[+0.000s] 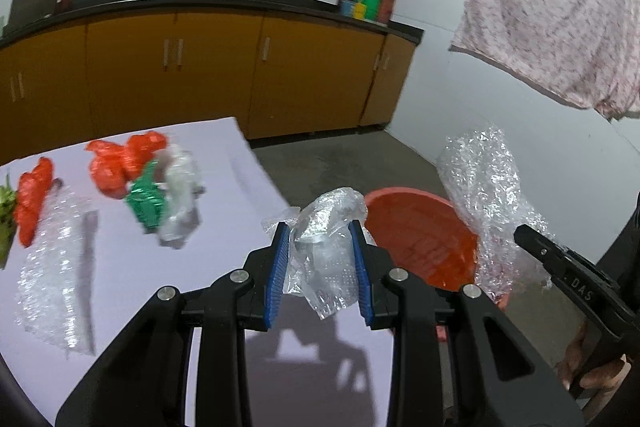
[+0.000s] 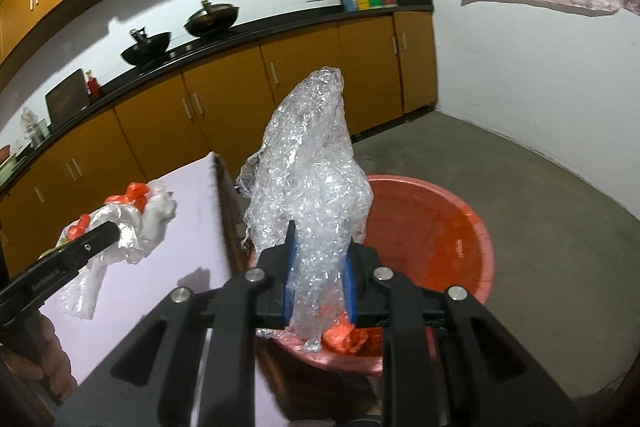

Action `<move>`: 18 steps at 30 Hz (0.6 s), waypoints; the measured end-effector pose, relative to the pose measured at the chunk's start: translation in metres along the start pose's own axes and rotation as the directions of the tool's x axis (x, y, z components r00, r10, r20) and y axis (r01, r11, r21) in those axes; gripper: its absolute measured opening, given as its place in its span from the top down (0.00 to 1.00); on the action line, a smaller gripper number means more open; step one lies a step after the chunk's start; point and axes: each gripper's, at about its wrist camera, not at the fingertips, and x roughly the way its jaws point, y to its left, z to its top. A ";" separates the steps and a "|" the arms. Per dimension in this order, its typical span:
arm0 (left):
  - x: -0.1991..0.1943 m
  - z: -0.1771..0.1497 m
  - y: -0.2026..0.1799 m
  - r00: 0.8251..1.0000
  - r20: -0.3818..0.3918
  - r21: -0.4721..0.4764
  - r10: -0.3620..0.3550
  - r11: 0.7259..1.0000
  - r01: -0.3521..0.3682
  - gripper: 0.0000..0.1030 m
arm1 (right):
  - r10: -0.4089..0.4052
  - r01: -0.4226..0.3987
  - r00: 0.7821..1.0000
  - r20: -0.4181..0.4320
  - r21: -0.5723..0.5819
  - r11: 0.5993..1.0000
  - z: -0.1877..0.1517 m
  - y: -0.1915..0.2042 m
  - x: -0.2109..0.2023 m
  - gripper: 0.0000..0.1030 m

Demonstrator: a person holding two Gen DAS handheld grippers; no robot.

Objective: Collect trash
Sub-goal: 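Carry the clear bag and bubble wrap over the orange basket with both tools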

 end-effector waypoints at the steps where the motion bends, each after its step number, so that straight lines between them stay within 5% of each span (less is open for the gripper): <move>1: 0.004 0.001 -0.005 1.000 -0.004 0.007 -0.007 1.000 0.007 0.70 | -0.008 0.008 1.000 0.001 0.007 1.000 0.000 -0.006 0.001 0.81; 18: 0.057 -0.002 -0.067 0.993 -0.077 0.087 -0.089 0.992 0.095 0.70 | -0.072 0.073 0.997 -0.016 0.080 0.994 -0.003 -0.057 0.019 0.81</move>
